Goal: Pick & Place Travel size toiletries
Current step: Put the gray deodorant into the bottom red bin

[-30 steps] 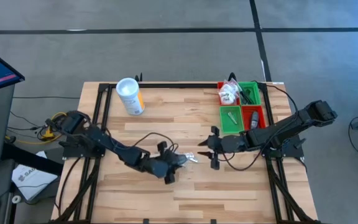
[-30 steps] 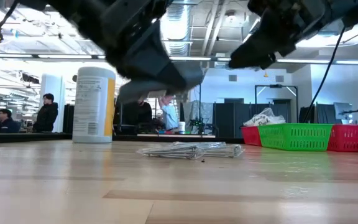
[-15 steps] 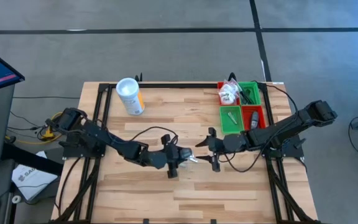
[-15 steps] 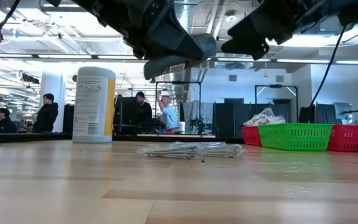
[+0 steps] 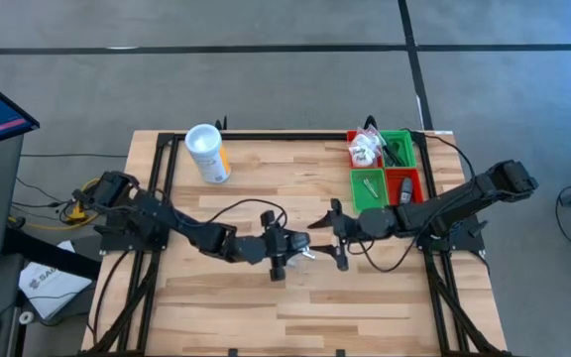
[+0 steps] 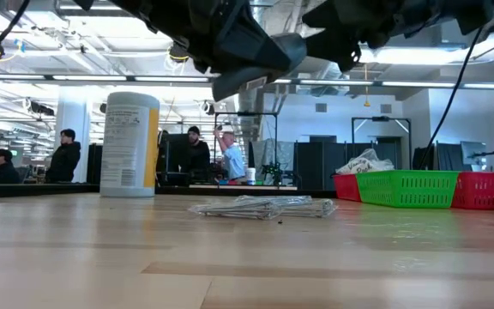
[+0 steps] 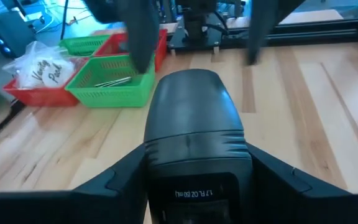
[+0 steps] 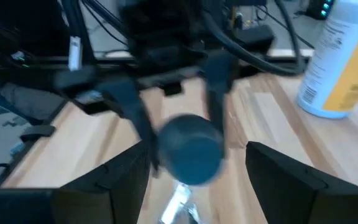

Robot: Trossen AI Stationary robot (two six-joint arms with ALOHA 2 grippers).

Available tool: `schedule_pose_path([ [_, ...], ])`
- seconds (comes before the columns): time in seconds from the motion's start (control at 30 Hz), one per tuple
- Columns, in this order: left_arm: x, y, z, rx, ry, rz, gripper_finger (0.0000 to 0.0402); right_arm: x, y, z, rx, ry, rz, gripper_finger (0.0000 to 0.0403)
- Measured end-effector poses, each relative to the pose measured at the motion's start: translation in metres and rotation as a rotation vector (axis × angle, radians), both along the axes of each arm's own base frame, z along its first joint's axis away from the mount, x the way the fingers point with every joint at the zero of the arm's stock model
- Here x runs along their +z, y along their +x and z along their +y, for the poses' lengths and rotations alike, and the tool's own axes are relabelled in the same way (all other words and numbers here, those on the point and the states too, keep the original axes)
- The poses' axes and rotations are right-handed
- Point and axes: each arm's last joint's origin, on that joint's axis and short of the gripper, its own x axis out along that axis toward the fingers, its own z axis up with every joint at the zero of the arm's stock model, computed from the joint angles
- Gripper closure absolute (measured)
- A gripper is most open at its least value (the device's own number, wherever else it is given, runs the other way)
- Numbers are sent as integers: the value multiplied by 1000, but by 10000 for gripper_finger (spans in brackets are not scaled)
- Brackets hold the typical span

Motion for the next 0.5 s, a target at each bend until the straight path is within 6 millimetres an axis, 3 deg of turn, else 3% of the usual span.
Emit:
schedule_pose_path([
  [0.5,11,8,9,-40,40,-90,199,2,3,-8,-23,-9,-23,153],
])
